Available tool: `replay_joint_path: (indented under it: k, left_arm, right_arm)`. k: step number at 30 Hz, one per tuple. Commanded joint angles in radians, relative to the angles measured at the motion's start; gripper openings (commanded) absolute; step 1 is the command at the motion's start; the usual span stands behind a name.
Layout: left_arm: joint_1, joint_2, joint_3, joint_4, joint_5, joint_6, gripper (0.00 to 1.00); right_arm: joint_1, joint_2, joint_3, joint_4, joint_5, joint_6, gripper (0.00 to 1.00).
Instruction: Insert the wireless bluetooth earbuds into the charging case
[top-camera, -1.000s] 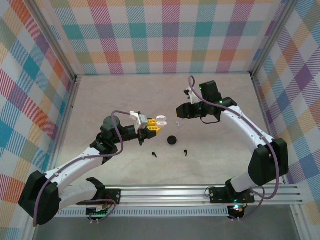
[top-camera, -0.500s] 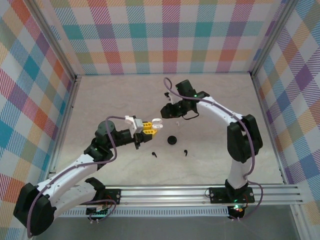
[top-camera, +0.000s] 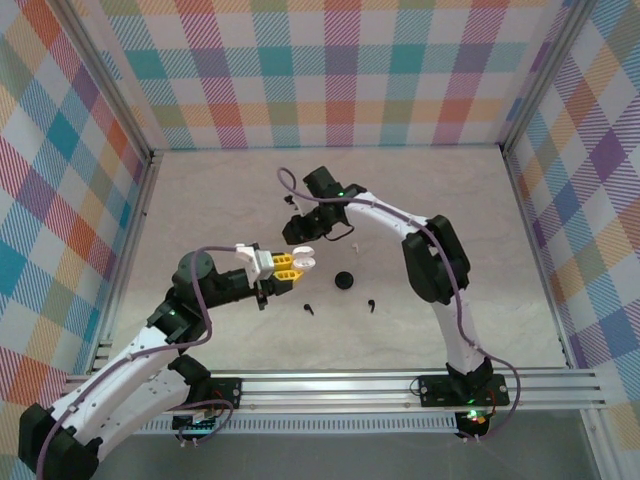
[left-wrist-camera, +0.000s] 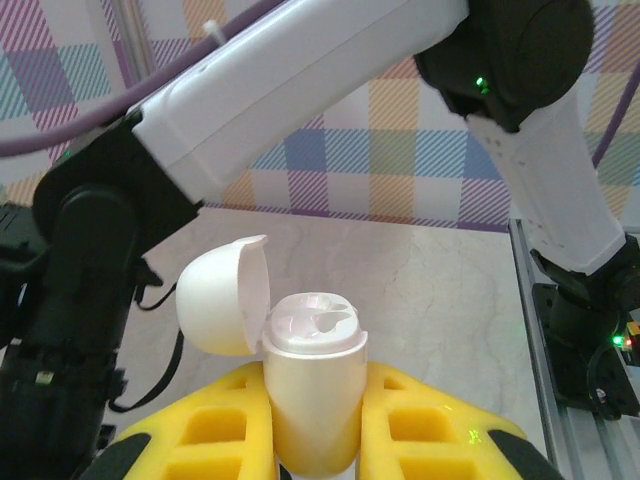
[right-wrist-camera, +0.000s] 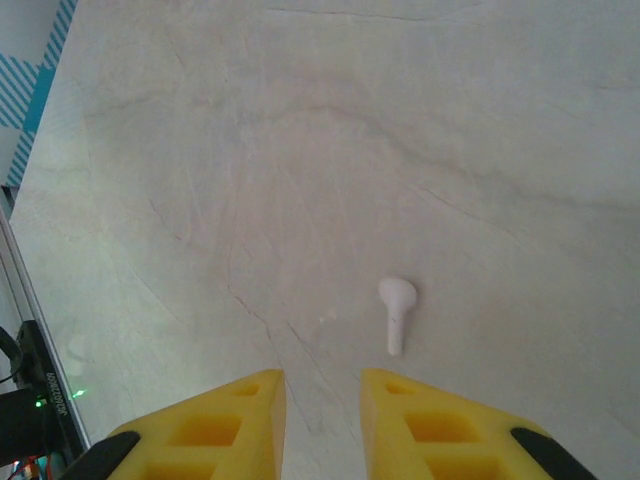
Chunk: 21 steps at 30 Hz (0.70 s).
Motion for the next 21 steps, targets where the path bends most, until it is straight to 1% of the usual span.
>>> replay_joint_path:
  k: [1, 7, 14, 18, 21]
  left_arm:
    - [-0.007, -0.057, -0.008, -0.074, -0.018, 0.029, 0.00]
    - [-0.008, -0.113, -0.014, -0.136, -0.025, 0.028, 0.00]
    - [-0.008, -0.139, -0.012, -0.160, -0.032, 0.026, 0.00]
    - [-0.008, -0.141, -0.008, -0.166, -0.028, 0.025, 0.00]
    - [-0.008, -0.145, -0.008, -0.172, -0.025, 0.025, 0.00]
  right_arm:
    - [0.027, 0.041, 0.065, -0.043, 0.022, -0.047, 0.27]
    - [0.062, 0.101, 0.145, -0.089, 0.102, -0.109, 0.27]
    - [0.104, 0.160, 0.197, -0.162, 0.199, -0.207, 0.28]
    - [0.120, 0.191, 0.238, -0.205, 0.245, -0.225, 0.28]
    - [0.123, 0.200, 0.247, -0.209, 0.258, -0.225, 0.28]
